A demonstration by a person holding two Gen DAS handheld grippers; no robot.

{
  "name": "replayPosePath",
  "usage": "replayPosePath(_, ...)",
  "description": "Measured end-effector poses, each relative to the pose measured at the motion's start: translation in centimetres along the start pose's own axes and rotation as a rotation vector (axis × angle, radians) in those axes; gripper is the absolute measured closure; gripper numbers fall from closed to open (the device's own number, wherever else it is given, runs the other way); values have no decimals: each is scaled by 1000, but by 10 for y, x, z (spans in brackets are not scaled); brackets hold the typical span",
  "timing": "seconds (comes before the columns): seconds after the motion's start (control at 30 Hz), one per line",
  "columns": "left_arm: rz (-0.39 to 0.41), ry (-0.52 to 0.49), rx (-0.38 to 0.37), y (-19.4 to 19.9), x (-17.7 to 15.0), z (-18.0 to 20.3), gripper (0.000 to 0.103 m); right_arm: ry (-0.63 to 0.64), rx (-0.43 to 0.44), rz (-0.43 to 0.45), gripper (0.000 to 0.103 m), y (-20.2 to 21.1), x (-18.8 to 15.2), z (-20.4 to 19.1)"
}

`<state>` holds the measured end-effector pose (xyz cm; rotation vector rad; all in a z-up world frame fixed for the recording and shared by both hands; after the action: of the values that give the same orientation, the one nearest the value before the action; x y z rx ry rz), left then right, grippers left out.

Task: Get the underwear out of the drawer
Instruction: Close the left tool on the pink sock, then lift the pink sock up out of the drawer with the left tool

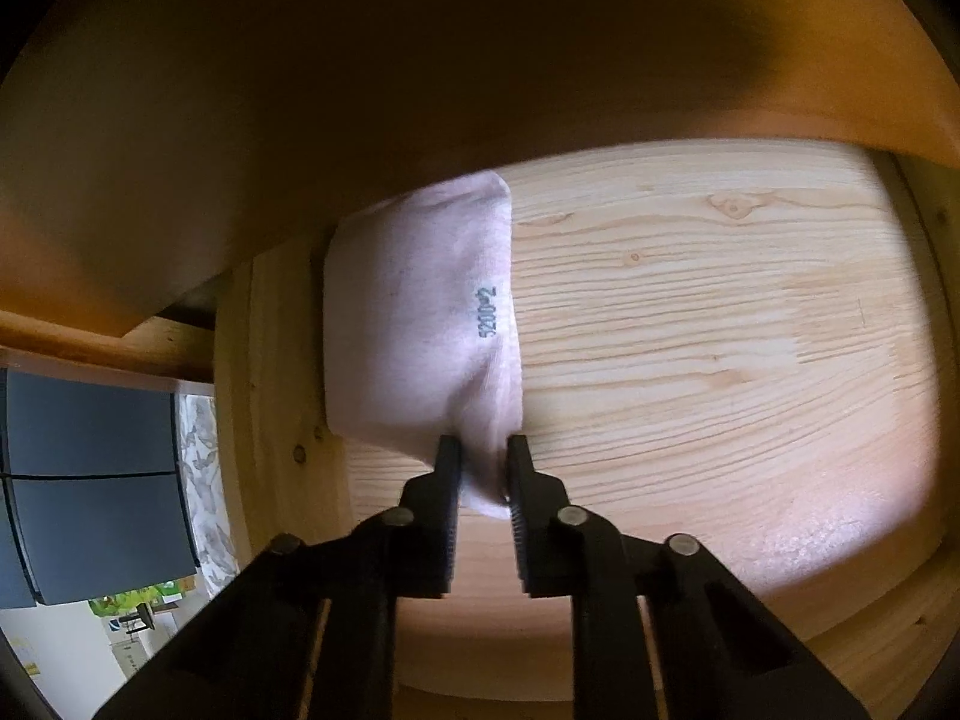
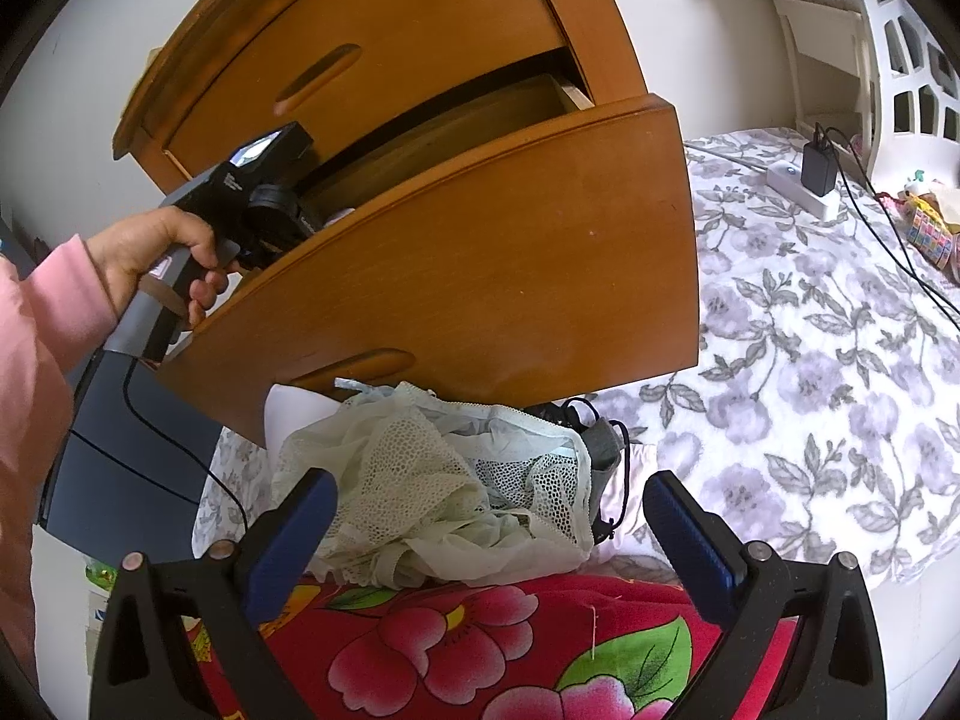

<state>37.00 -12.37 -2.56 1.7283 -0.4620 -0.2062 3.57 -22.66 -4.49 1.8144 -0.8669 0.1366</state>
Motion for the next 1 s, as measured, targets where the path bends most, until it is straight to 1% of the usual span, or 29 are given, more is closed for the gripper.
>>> replayPosePath(0.13, 35, 20, -8, 10, -2, -4, 90, 0, -3, 2, 0, 0, -1, 0)
replayPosePath(0.23, 75, 20, -4, 14, -14, -8, 90, 2, -6, 2, 0, 0, -1, 0)
replayPosePath(0.37, 126, 23, 11, 31, -22, -11, 90, -4, -8, -1, 0, -1, -2, 0)
replayPosePath(0.5, 202, 26, 30, 55, -30, -15, 90, 1, -18, 6, 0, 1, -2, -1)
replayPosePath(0.63, 269, 36, 29, 76, -39, -24, 90, 1, -28, 9, 0, 3, -3, -2)
replayPosePath(0.87, 383, 36, -6, 121, -65, -25, 91, 9, -48, 18, 0, 7, -4, -5)
replayPosePath(1.0, 471, 22, -54, 150, -84, -27, 91, 4, -52, 17, 0, 9, -4, -4)
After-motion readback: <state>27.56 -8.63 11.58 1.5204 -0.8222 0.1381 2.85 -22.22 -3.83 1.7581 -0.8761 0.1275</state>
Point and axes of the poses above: each gripper's, at about its wrist camera, not at the fingertips, and y roughly against the way its jaws point, z to its right, x to its top, the point moved 5 cm from there along -y, roughly the way its jaws point, and after that the axes turned 3 degrees about -x, right-handed, at the moved point
